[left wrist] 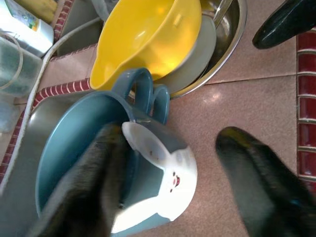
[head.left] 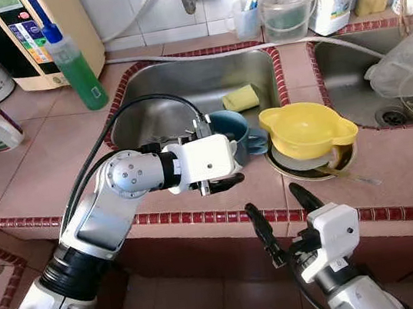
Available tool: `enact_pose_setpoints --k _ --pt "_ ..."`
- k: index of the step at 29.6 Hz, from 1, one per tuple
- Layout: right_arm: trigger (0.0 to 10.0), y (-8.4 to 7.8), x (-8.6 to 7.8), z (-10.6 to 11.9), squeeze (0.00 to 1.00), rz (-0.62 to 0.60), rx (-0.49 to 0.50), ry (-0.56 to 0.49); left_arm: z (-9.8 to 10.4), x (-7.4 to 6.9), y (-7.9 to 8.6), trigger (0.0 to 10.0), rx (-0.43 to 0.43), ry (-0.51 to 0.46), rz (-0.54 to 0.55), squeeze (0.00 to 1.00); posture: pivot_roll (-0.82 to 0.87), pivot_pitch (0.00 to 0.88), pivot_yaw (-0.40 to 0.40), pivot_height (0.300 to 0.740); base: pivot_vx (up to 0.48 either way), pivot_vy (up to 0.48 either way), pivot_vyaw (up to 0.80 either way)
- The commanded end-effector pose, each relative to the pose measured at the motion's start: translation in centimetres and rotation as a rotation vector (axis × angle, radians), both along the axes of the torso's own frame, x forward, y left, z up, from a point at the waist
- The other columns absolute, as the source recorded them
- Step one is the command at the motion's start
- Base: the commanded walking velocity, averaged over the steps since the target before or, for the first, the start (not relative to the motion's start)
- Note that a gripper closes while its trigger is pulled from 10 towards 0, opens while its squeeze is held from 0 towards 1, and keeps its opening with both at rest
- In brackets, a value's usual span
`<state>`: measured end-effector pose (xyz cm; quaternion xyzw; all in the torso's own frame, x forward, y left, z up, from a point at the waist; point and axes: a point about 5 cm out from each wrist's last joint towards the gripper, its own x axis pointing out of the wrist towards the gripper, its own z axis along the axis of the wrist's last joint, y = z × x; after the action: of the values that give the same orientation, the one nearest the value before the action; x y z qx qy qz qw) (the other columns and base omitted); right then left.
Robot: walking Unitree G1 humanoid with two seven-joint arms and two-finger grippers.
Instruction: Kitchen organization
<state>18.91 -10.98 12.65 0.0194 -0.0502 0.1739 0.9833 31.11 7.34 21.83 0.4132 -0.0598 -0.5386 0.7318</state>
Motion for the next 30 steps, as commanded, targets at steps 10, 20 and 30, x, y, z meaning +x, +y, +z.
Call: enact_pose_setpoints --k 10,20,30 --pt "10.0 0.39 -0.18 0.56 0.0 -0.013 0.02 -0.02 -0.69 0.68 0.87 0.0 0.084 0.018 0.04 0.0 -0.18 0.163 0.177 0.711 0.0 0.0 0.0" --pt "10.0 0.49 -0.21 0.52 0.0 -0.021 0.027 -0.02 -0.76 0.71 0.91 0.0 0.112 0.02 0.022 0.0 -0.18 0.165 0.187 0.711 0.0 0.0 0.0" --pt "10.0 0.45 -0.21 0.66 0.0 -0.027 0.031 -0.027 -0.67 0.96 0.91 0.0 0.111 0.02 0.026 0.0 -0.18 0.162 0.186 0.711 0.0 0.0 0.0"
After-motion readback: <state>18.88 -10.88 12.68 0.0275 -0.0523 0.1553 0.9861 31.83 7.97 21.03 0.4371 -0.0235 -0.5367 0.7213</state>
